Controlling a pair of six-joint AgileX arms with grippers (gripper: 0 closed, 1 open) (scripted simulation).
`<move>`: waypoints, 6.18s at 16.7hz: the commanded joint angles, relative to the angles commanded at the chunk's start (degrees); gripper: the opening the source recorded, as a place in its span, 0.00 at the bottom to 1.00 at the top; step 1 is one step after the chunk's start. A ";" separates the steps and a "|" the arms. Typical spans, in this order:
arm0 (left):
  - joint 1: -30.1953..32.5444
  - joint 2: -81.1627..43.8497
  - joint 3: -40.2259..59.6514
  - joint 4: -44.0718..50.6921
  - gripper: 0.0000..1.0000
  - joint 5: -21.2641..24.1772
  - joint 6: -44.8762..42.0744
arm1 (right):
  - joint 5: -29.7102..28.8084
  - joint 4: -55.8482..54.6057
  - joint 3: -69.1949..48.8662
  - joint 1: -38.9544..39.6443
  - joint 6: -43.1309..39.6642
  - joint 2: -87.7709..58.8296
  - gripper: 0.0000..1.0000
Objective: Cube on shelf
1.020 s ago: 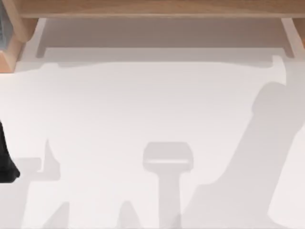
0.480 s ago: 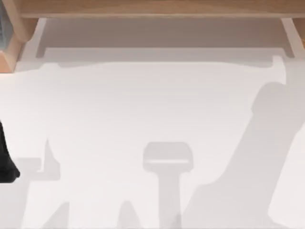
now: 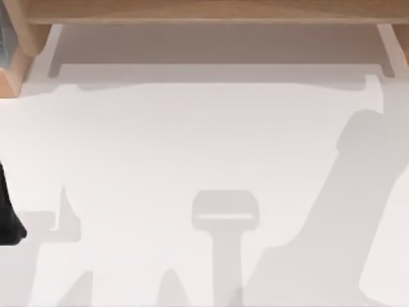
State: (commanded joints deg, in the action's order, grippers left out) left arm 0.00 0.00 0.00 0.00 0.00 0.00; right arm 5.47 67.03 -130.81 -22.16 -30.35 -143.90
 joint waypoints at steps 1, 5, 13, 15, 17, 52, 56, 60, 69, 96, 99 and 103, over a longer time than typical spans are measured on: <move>0.00 0.00 0.00 0.00 1.00 0.00 0.00 | 0.01 0.02 -0.01 -0.19 0.08 0.04 0.00; 0.00 0.00 0.00 0.00 1.00 0.00 0.00 | 1.28 2.53 -1.32 -0.55 -1.83 0.96 0.00; 0.00 0.00 0.00 0.00 1.00 0.00 0.00 | 0.00 7.68 -8.66 -0.23 0.05 -0.95 0.00; 0.00 0.00 0.00 0.00 1.00 0.00 0.00 | 0.00 7.68 -8.66 -0.23 0.05 -0.95 0.00; 0.00 0.00 0.00 0.00 1.00 0.00 0.00 | 0.10 7.59 -8.49 -0.32 0.09 -0.82 0.00; 0.00 0.00 0.00 0.00 1.00 0.00 0.00 | -22.64 -103.15 40.28 69.24 25.51 6.21 0.00; 0.00 0.00 0.00 0.00 1.00 0.00 0.00 | -35.47 -117.78 40.58 70.05 23.06 5.56 0.00; 0.00 0.00 0.00 0.00 1.00 0.00 0.00 | -46.49 -128.67 41.57 69.58 20.52 5.25 0.00; 0.00 0.00 0.00 0.00 1.00 0.00 0.00 | -52.97 -134.41 42.99 68.59 18.79 4.81 0.00; 0.00 0.00 0.00 0.00 1.00 0.00 0.00 | -45.76 -115.56 12.28 61.04 21.23 -8.65 0.45; 0.00 0.00 0.00 0.00 1.00 0.00 0.00 | -45.76 -115.56 12.28 61.04 21.23 -8.65 0.68; 0.00 0.00 0.00 0.00 1.00 0.00 0.00 | -45.76 -115.56 12.28 61.04 21.23 -8.65 0.98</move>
State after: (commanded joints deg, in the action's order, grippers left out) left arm 0.00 0.00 0.00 0.00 0.00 0.00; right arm -40.28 -48.53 -118.52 38.88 -9.12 -152.55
